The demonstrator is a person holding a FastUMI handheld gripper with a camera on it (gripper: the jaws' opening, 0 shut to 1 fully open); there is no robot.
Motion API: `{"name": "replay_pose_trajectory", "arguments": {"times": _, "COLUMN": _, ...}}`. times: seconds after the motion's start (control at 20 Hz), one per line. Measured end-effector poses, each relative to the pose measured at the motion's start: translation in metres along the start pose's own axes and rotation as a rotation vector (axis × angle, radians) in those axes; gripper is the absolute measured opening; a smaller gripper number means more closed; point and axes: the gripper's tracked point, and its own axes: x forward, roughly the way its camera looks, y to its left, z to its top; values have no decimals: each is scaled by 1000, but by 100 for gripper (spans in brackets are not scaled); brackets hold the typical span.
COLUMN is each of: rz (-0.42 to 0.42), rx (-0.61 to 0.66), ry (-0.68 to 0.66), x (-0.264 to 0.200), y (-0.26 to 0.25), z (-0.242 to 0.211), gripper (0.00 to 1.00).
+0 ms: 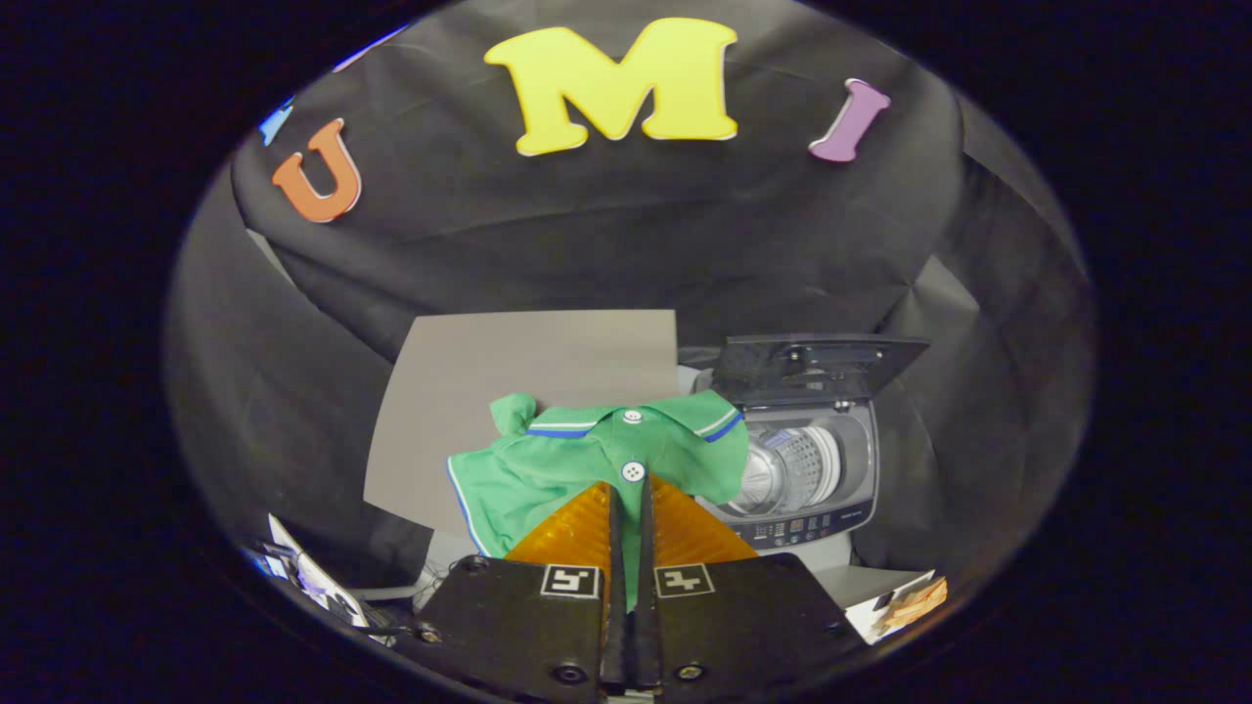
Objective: Put the clothes into the washing machine and then close the washing machine lid.
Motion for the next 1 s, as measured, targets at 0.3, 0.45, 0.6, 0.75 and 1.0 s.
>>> {"name": "replay_pose_trajectory", "arguments": {"times": 0.3, "rz": -74, "rx": 60, "ry": -51, "x": -31, "y": -62, "z": -10, "gripper": 8}}
{"name": "replay_pose_trajectory", "arguments": {"times": 0.45, "rz": -108, "rx": 91, "ry": -56, "x": -43, "y": -92, "z": -16, "gripper": 8}}
{"name": "replay_pose_trajectory", "arguments": {"times": 0.6, "rz": -146, "rx": 124, "ry": -70, "x": -53, "y": -128, "z": -18, "gripper": 8}}
{"name": "replay_pose_trajectory", "arguments": {"times": 0.75, "rz": -179, "rx": 151, "ry": -76, "x": -56, "y": -160, "z": -22, "gripper": 8}}
{"name": "replay_pose_trajectory", "arguments": {"times": 1.0, "rz": -196, "rx": 183, "ry": -72, "x": -52, "y": -198, "z": -24, "gripper": 7}}
